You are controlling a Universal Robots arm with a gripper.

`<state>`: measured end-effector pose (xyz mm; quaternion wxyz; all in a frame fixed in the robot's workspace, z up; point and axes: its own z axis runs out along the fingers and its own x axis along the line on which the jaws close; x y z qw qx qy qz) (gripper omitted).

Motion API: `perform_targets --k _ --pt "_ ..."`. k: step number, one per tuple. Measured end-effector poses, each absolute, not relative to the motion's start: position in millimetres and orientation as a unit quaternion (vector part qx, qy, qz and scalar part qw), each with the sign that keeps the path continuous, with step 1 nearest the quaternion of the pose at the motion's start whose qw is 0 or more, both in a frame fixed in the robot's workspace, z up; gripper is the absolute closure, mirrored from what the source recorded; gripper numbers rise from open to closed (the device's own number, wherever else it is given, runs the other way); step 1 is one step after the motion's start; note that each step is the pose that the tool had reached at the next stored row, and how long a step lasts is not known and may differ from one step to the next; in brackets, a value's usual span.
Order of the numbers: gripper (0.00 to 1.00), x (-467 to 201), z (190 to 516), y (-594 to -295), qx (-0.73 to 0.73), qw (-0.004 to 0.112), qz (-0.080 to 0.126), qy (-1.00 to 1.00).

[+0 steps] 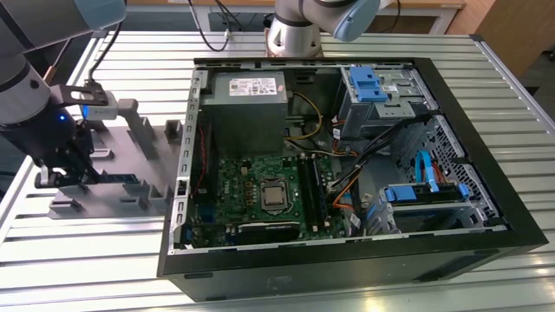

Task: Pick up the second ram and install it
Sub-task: 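Pick up the second ram and move it above second insertion slot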

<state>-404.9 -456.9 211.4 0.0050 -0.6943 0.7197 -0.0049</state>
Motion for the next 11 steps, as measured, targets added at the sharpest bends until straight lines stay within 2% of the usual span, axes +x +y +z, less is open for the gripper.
perform_targets --k 11 --pt "0.86 -404.9 216.9 -456.9 -0.694 0.005 -0.005 0.72"
